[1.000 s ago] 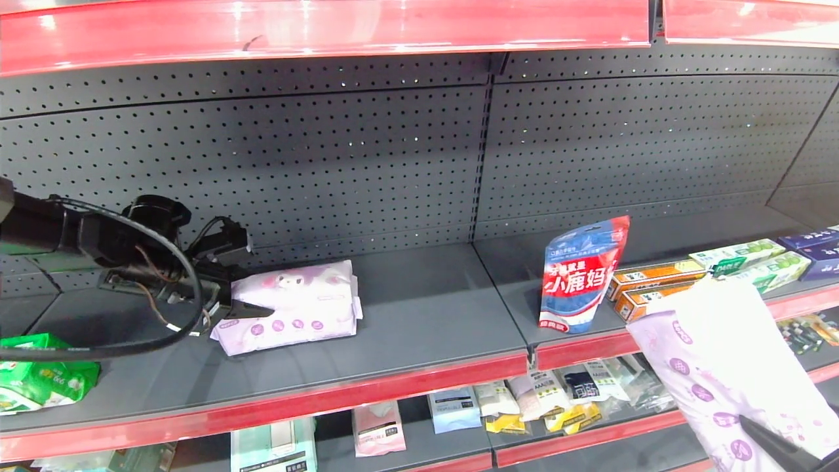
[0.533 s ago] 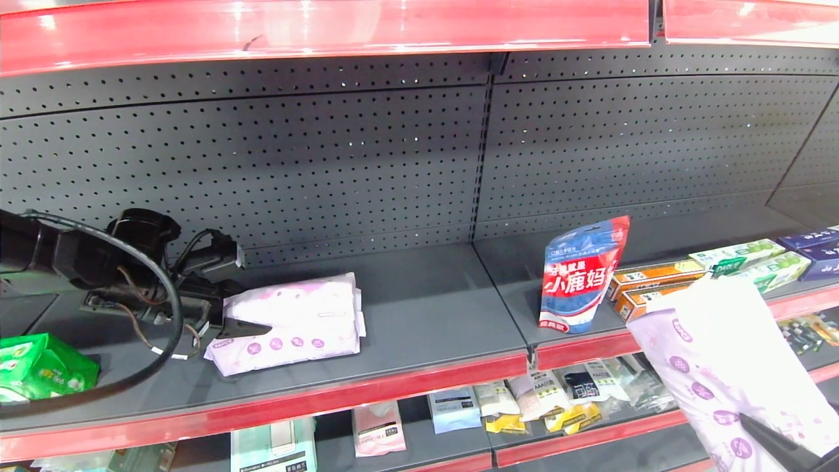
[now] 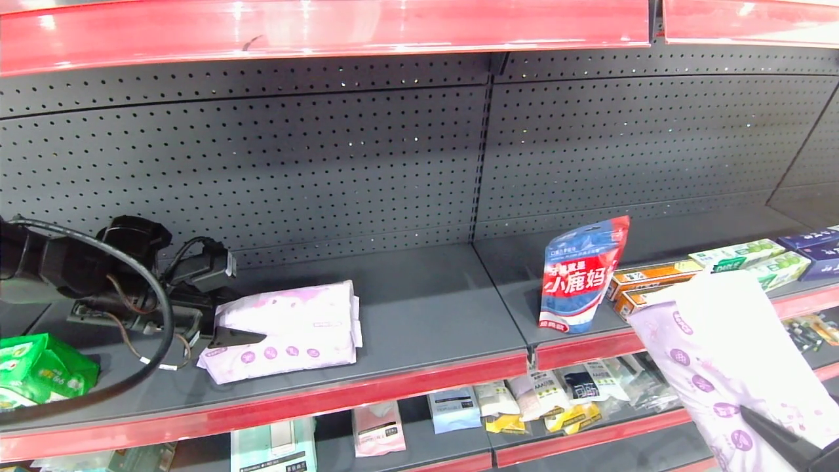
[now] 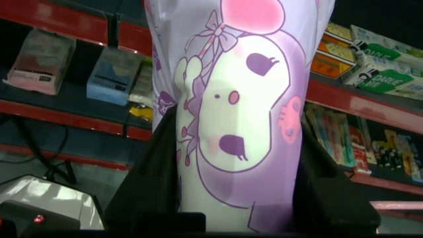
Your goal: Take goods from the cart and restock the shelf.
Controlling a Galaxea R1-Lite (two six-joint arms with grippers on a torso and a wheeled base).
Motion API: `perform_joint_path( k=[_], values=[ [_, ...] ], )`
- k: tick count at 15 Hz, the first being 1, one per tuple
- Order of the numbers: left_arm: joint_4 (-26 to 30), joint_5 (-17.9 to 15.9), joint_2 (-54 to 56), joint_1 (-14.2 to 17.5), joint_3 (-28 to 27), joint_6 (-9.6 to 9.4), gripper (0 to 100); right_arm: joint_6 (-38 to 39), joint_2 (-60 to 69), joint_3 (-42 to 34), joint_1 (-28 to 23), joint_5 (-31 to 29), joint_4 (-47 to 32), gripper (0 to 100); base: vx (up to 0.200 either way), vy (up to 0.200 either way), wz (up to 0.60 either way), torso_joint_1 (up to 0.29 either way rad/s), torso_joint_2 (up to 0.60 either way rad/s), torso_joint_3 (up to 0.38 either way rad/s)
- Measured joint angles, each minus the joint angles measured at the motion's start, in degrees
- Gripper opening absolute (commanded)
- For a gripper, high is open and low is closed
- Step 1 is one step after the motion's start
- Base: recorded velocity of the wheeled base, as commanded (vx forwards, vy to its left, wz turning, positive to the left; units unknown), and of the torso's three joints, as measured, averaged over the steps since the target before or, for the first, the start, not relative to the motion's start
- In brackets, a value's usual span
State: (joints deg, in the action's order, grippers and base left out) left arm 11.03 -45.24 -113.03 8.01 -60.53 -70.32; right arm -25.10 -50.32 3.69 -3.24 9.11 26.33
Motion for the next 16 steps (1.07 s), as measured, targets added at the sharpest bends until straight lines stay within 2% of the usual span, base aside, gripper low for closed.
perform_joint_path(
  k=[4,16],
  values=[
    [0.0,-0.2,0.0,1.3,1.3,-2.11,0,0.0,-0.3,0.2,0.0,0.0,0.0,0,0.0,0.0,0.0,0.0,0.0,0.0],
    [0.3,-0.4,0.2,1.7,2.3,-2.07,0,0.0,-1.2,0.9,0.0,0.0,0.0,0,0.0,0.0,0.0,0.0,0.0,0.0]
  ],
)
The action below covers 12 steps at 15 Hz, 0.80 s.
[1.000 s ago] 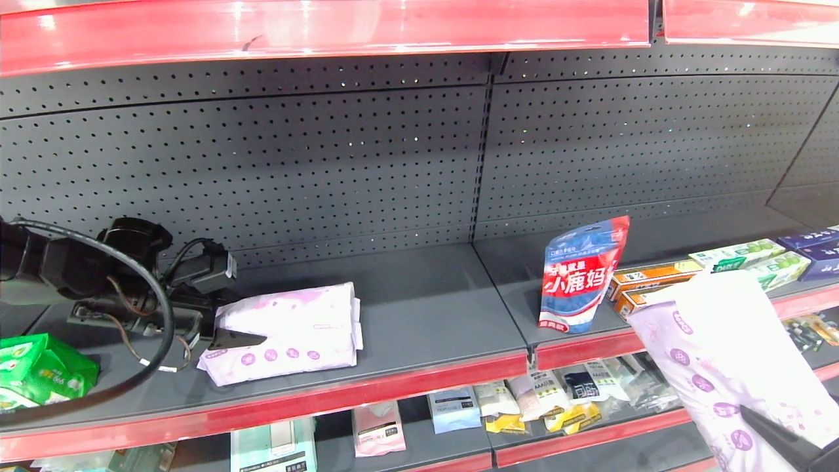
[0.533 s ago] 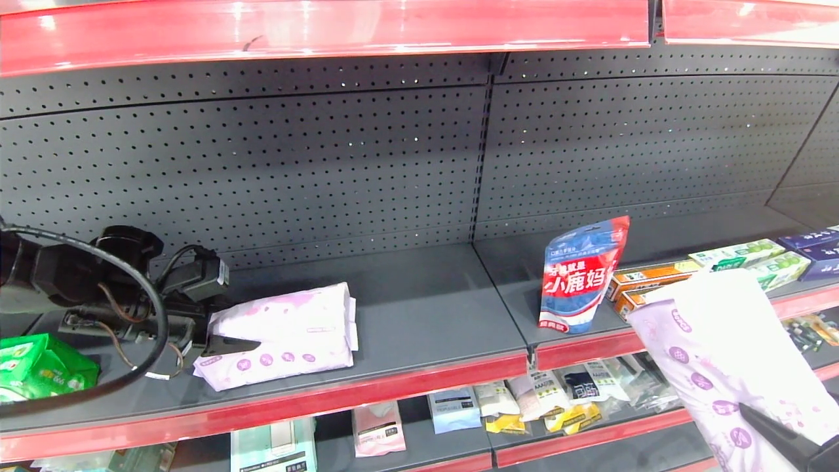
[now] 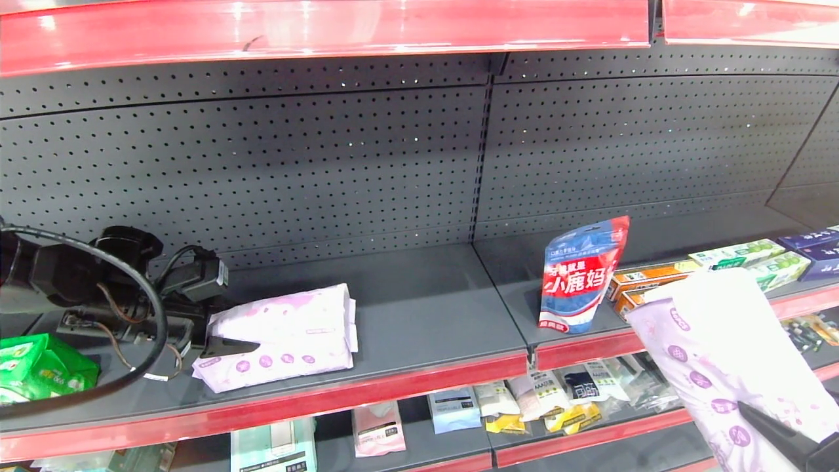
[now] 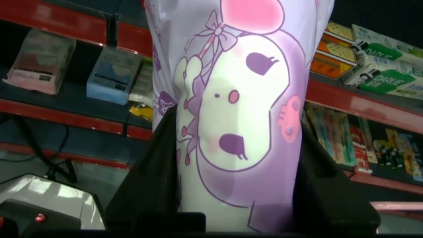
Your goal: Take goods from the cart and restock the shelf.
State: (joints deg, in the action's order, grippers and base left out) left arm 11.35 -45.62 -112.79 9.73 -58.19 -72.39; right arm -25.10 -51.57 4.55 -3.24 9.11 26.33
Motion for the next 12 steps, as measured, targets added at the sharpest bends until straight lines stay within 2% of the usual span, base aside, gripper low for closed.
perform_joint_path(
  k=[12],
  values=[
    [-0.2,0.0,0.8,-0.2,0.1,0.05,0,0.0,-0.1,0.3,0.0,0.0,0.0,0,0.0,0.0,0.0,0.0,0.0,0.0]
  ],
)
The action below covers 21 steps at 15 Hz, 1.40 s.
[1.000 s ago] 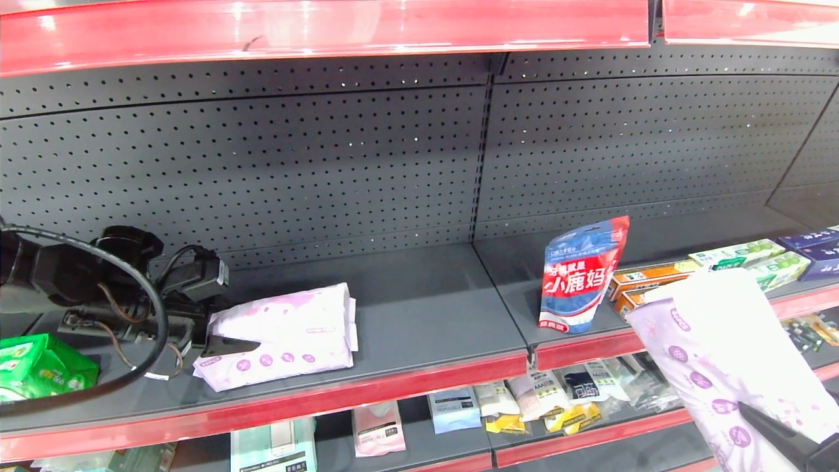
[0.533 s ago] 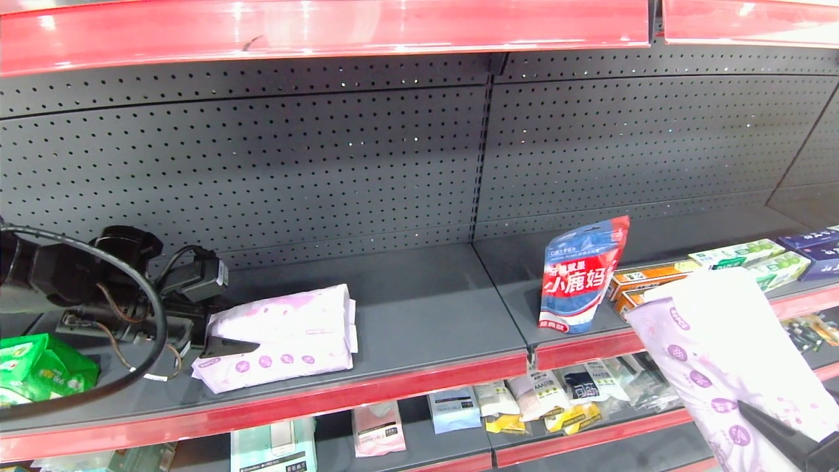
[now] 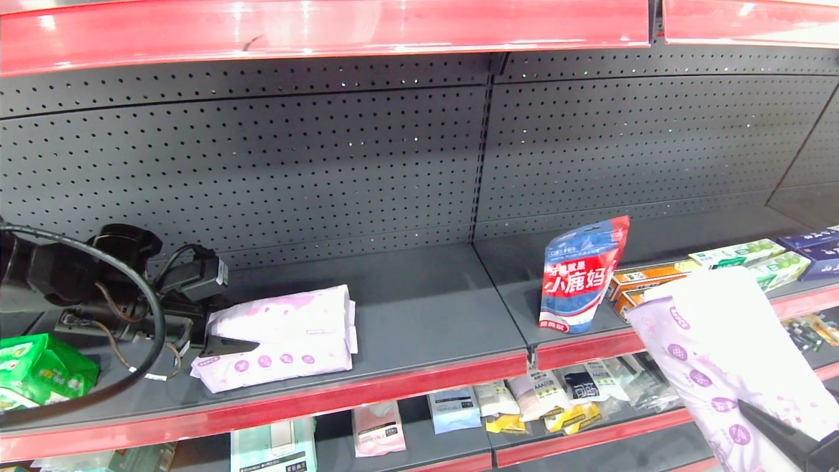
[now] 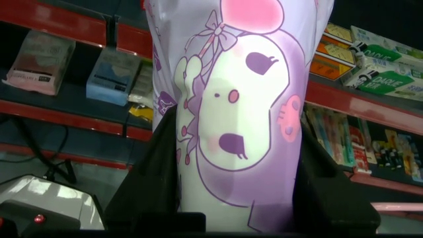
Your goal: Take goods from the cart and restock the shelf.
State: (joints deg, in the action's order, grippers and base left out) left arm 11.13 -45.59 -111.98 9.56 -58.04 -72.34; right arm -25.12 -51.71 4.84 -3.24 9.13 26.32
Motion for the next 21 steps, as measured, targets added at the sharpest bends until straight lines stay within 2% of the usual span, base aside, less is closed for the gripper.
perform_joint_path(
  k=[10,11,17,21],
  values=[
    [0.0,-0.4,0.9,0.1,1.6,-0.27,0,-0.1,0.3,0.5,0.0,0.0,0.0,0,0.0,0.0,0.0,0.0,0.0,0.0],
    [0.0,-0.4,0.9,0.1,1.6,-0.27,100,-0.1,0.3,0.5,0.0,-0.1,0.0,0,0.0,0.0,0.0,0.0,0.0,0.0],
    [0.1,-0.8,0.9,0.2,1.7,0.06,100,-0.1,0.3,0.4,0.0,-0.1,0.0,0,0.0,0.0,0.0,0.0,0.0,0.0],
    [0.1,-4.3,1.5,1.1,1.1,0.77,100,-0.1,0.1,0.4,0.0,-0.1,0.0,0,0.0,0.0,0.0,0.0,0.0,0.0]
  ],
)
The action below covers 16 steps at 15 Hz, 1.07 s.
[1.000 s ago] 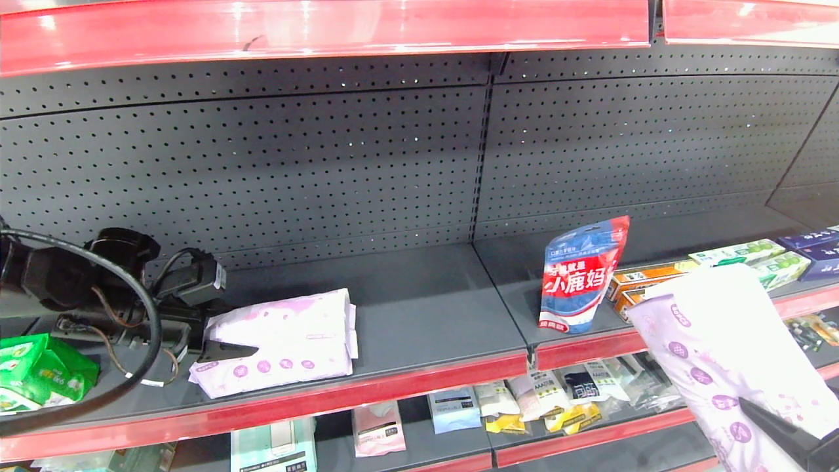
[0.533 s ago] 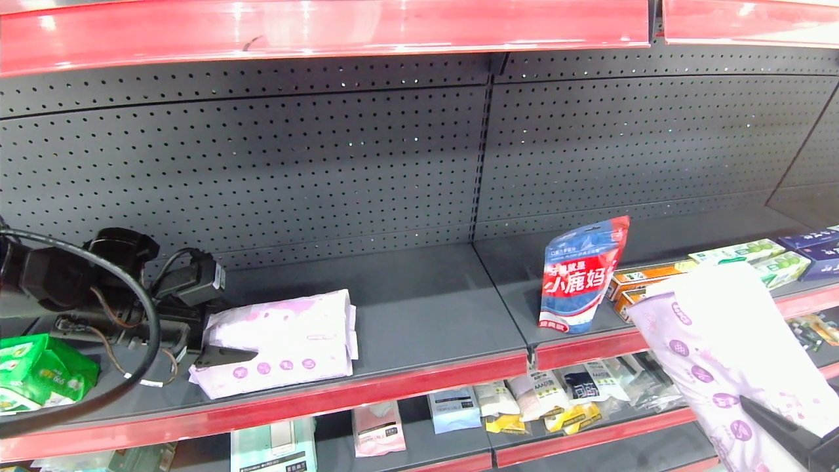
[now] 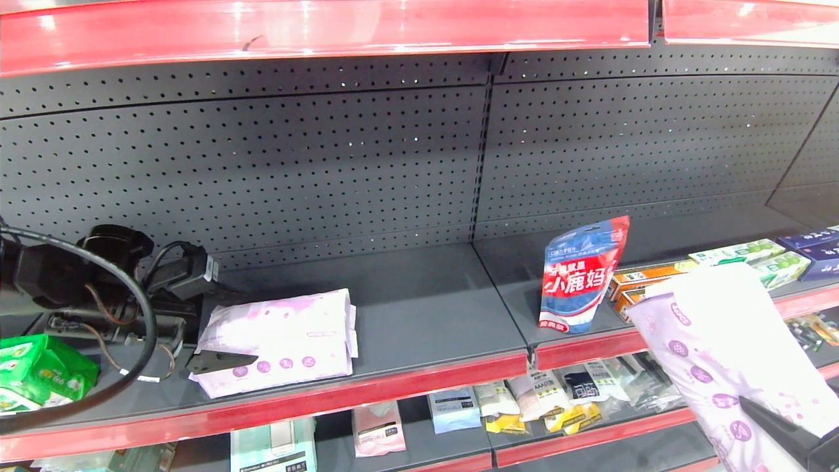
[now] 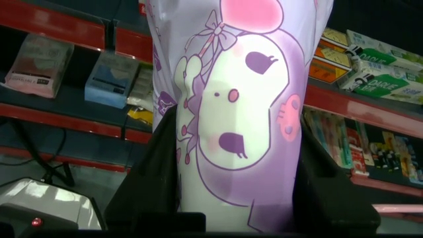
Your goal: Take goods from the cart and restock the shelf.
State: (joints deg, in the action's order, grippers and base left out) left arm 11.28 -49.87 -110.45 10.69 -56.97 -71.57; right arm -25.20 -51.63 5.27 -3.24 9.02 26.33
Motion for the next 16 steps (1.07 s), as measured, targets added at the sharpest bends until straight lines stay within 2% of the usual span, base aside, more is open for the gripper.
perform_joint_path(
  k=[3,5,6,8,9,10,11,13,16],
  values=[
    [0.1,-4.1,2.0,0.5,0.2,4.33,100,0.0,-0.2,-0.1,0.0,0.0,0.0,0,0.0,0.0,0.0,0.0,0.0,0.0],
    [0.1,-4.9,3.9,0.5,0.4,8.73,100,0.0,-0.4,-0.3,0.0,0.0,0.0,0,0.0,0.0,0.0,0.0,0.0,0.0],
    [0.2,-5.0,4.9,0.3,0.6,11.56,100,0.0,-0.5,-0.4,-0.1,-0.1,0.0,0,0.0,0.0,0.0,0.0,0.0,0.0],
    [0.0,-5.1,7.7,-0.1,1.4,18.83,100,0.1,-0.5,-0.4,-0.1,-0.1,0.0,0,0.0,0.0,0.0,0.0,0.0,0.0],
    [-0.1,-5.1,9.0,-0.3,2.0,20.94,100,0.1,-0.6,-0.4,-0.1,0.0,0.0,0,0.0,0.0,0.0,0.0,0.0,0.0],
    [-0.1,-5.0,10.2,-0.2,2.6,22.09,100,0.1,-0.7,-0.4,-0.1,0.0,0.0,0,0.0,0.0,0.0,0.0,0.0,0.0],
    [-0.2,-5.0,11.1,0.0,2.9,22.44,100,0.0,-0.8,-0.4,-0.1,0.0,0.0,0,0.0,0.0,0.0,0.0,0.0,0.0],
    [-0.3,-4.9,12.2,0.6,3.2,24.97,100,0.0,-0.9,-0.1,-0.1,0.0,0.0,0,0.0,0.0,0.0,0.0,0.0,0.0],
    [-2.0,-4.4,13.2,0.9,3.2,34.1,100,0.0,-1.0,0.0,-0.1,0.0,0.0,0,0.0,0.0,0.0,0.0,0.0,0.0]
  ],
)
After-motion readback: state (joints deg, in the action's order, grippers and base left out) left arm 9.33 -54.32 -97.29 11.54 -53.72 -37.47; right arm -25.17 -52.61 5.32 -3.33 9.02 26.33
